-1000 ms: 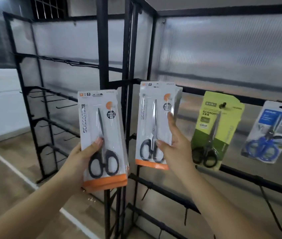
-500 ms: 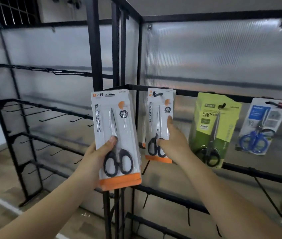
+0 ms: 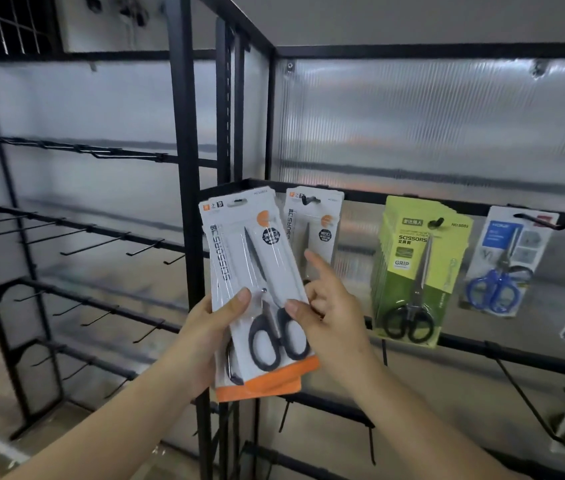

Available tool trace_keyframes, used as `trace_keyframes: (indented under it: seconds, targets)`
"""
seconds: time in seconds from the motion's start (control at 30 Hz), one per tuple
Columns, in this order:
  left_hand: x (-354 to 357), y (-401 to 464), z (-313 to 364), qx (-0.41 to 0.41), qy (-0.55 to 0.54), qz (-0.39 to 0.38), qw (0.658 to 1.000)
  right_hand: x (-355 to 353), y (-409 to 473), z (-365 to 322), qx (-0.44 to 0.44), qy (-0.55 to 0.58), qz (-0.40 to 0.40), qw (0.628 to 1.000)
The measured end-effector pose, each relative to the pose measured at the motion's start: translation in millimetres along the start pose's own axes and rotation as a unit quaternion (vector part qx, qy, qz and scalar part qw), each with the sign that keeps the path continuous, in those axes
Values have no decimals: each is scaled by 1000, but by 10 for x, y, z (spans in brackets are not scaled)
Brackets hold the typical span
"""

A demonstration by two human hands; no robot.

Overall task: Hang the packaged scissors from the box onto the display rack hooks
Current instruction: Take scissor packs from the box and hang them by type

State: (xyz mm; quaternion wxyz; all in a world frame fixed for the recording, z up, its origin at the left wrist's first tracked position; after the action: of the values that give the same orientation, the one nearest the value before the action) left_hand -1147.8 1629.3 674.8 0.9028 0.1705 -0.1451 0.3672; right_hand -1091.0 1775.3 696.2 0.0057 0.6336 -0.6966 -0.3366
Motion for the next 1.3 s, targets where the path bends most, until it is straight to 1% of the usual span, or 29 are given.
trace_keyframes:
  seconds: [0.1,0.2,0.3,0.37,0.47,0.63,0.77,0.87,0.9,0.93,0.97,1.0,1.03,1.1,1.2,1.3]
  targets:
    - [-62,-20,-16,-3,-17,16,1000,-14,-49,23,-23,27,39,999]
    - [-103,-31,-44,2,-22,14,1000,-12,-102,57,-33,67,77,994]
    - [-155,-37,-32,11,-6,55,998,-53,-125,110,-25,67,109,991]
    - [-208,-47,15,29,5,76,997,-118,-127,171,-12,37,104,994]
    - [-291,-79,89,38,15,91,995,-216,-142,252,11,-69,104,992]
    - [-373,-101,126,44,22,101,994,-256,-56,284,73,-127,105,984]
    - [-348,-89,135,41,35,105,993,-293,245,306,142,-156,62,976]
    - [-306,-71,145,39,32,94,994,-305,383,281,205,-202,12,958]
    - [-294,-65,147,43,30,90,995,-289,372,251,197,-218,19,956]
    - [-277,-61,149,49,29,83,995,-248,334,208,164,-219,38,961]
    - [-257,-56,152,57,30,75,995,-180,270,147,110,-207,54,971]
    - [-228,-53,151,65,30,67,995,-89,197,74,62,-186,49,979]
    - [-191,-44,146,72,31,59,995,17,131,-1,34,-157,22,987]
    - [-111,-23,129,79,30,49,995,184,47,-58,23,-116,-24,993]
    - [-44,6,138,65,27,40,997,196,36,-37,31,-86,7,996]
    - [-64,-2,184,44,27,12,999,113,34,-28,11,-2,28,1000]
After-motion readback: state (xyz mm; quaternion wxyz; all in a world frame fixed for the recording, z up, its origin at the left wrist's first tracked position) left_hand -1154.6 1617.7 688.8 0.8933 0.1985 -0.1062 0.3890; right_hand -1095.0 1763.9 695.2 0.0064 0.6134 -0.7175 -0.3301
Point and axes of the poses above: each hand's wrist, its own y-axis towards the middle knuckle, its own x-axis out of the palm, z = x × y, the point moved 2 cm from there along y, towards the middle knuckle, and after that the axes turned 15 degrees about -z, right-handed, at the moved point
